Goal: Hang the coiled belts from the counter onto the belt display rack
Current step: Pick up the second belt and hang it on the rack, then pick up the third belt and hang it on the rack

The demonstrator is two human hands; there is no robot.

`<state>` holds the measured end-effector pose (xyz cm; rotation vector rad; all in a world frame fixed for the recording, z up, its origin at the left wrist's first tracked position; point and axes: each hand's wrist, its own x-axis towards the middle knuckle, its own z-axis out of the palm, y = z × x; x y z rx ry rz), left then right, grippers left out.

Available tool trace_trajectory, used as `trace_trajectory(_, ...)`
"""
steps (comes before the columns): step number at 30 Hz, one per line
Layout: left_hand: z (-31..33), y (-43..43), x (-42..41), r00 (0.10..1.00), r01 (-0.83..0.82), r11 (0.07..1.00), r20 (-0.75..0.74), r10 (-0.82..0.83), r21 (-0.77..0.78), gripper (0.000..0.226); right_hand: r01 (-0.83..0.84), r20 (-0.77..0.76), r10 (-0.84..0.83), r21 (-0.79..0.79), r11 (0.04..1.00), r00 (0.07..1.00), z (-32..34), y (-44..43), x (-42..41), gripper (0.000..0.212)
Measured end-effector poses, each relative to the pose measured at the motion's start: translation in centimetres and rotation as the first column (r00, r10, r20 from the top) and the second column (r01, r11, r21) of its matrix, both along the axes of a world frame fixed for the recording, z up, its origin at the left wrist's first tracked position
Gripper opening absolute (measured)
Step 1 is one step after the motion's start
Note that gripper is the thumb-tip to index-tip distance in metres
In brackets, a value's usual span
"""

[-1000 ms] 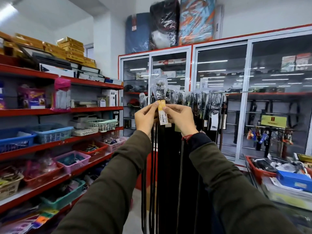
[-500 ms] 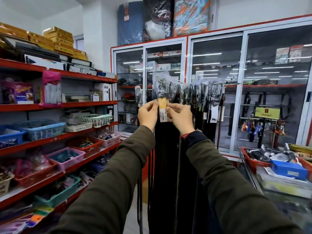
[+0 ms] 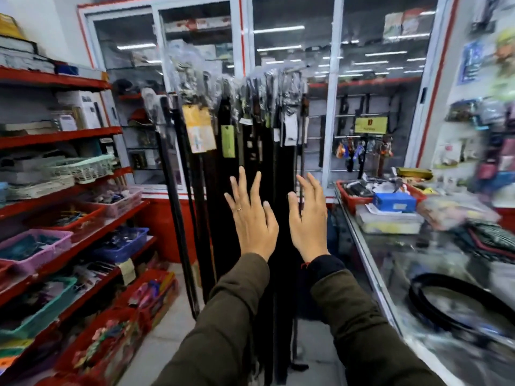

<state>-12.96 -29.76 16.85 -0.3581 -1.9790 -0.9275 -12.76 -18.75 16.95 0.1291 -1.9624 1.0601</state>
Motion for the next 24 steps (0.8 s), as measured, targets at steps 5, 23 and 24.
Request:
trace_trajectory(5,-5.8,7.6,0.3,0.977,0.157,0.986,0.153,-0.146,-0.063,0.061,0.229,0.144,-0.233,0.044,0.972,0.962,-5.5,8.2,1.9,0.046)
trace_trajectory(23,-18.3,34.2,3.0,0.513,0.854,0.312,0.768,-0.383,-0.416,0.055,0.789,0.829,-0.467,0.051,0.613,0.309,-19.2,33.4,14.2,0.072)
trace_trajectory(24,-18.7,35.3,3.2,0.514,0.857,0.244,0.793,-0.327,-0.455,0.056,0.795,0.863,-0.441,0.082,0.602,0.245,-19.7,34.1,14.7,0.071)
